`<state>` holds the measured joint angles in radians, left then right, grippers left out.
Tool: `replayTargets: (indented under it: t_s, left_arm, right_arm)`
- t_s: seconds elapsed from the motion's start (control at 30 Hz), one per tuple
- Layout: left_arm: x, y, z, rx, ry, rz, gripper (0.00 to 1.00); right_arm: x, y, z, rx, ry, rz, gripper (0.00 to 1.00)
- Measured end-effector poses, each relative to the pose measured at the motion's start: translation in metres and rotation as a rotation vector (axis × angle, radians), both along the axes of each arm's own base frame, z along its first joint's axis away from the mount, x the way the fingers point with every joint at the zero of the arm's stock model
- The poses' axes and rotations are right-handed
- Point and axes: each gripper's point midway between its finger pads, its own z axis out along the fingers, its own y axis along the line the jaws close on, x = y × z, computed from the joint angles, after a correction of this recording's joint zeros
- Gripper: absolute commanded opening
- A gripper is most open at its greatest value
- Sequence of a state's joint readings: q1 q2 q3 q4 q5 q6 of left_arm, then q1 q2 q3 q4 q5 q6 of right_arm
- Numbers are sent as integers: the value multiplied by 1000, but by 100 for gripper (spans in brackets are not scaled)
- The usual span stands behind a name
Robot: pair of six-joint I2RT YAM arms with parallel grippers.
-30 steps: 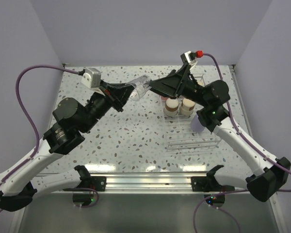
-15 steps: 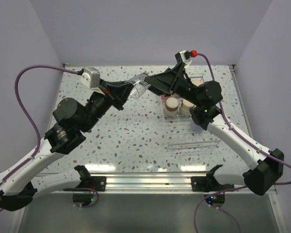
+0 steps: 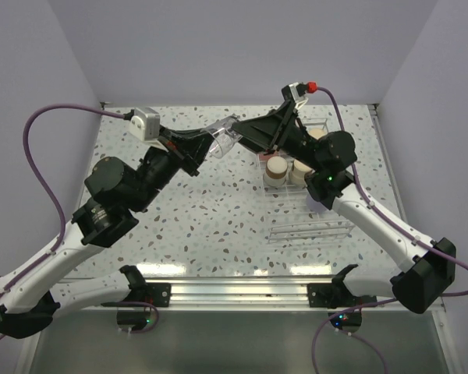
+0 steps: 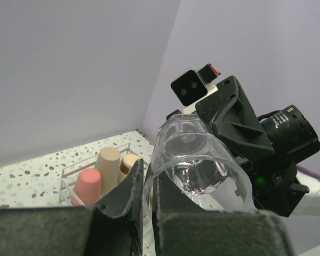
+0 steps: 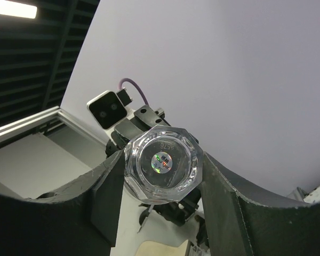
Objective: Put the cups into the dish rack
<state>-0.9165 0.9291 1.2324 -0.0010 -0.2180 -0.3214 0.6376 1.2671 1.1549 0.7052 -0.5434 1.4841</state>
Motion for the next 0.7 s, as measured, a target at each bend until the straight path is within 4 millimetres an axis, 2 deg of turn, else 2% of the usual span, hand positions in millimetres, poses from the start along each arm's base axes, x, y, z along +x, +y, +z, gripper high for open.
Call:
replayTargets:
  t_s: [0.03, 0.13, 0.17, 0.23, 0.27, 0.47, 0.57, 0.7]
  left_arm:
    - [1, 0, -1, 3, 4, 4, 1]
    - [3, -1, -5, 17, 19, 10, 18]
    - [3, -1, -6, 21, 26, 12, 31]
    - [5, 0, -11, 38, 43, 23, 41]
    - [6, 1, -14, 45, 54, 30, 50]
    - [8, 8, -29, 85, 103, 64, 81]
    - [8, 13, -37, 105, 127, 81, 87]
    - [8, 23, -44, 127, 152, 115, 90]
  right_arm:
    - [0, 0, -1, -1, 0, -3, 0]
    - [1, -2, -4, -1, 8, -14, 0]
    - [1, -2, -5, -3, 6, -20, 0]
    - [0, -4, -6, -9, -12, -38, 0]
    - [-1, -5, -6, -15, -19, -47, 0]
    - [-5, -10, -9, -69, -67, -98, 0]
    - [-4, -13, -13, -117, -92, -141, 0]
    - [-1, -21, -15, -209, -131, -224, 0]
